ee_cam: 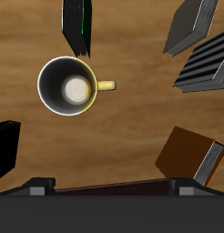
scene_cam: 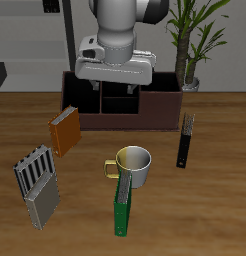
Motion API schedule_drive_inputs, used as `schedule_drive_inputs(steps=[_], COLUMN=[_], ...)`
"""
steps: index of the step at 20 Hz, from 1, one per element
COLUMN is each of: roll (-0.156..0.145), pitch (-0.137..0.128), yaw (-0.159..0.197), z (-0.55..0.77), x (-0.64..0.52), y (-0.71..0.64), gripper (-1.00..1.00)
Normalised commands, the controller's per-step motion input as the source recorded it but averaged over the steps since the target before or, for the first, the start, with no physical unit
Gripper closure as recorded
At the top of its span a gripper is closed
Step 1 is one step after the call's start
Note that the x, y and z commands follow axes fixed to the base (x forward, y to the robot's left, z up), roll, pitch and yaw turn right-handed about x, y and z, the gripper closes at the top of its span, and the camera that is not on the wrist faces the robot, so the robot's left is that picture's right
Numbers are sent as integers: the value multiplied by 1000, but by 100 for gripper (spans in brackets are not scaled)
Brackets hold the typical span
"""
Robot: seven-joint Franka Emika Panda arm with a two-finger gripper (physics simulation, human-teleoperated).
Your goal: Place the black book into the back desk caddy's back compartment and place the striped book into the back desk caddy's right compartment
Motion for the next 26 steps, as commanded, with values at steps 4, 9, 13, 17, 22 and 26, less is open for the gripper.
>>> schedule_drive_inputs(steps=[4, 9, 13, 17, 22, 26], roll=[18, 38, 82, 85, 6, 12], pitch=[-33, -20, -60, -7, -21, 19], yaw=[16, -51, 41, -14, 4, -29], z=[-193, -108, -36, -34, -98, -66], x=[-209, -221, -231, -107, 91, 85], y=[538, 608, 690, 608, 458, 127], gripper=[-100, -100, -100, -100, -100, -100])
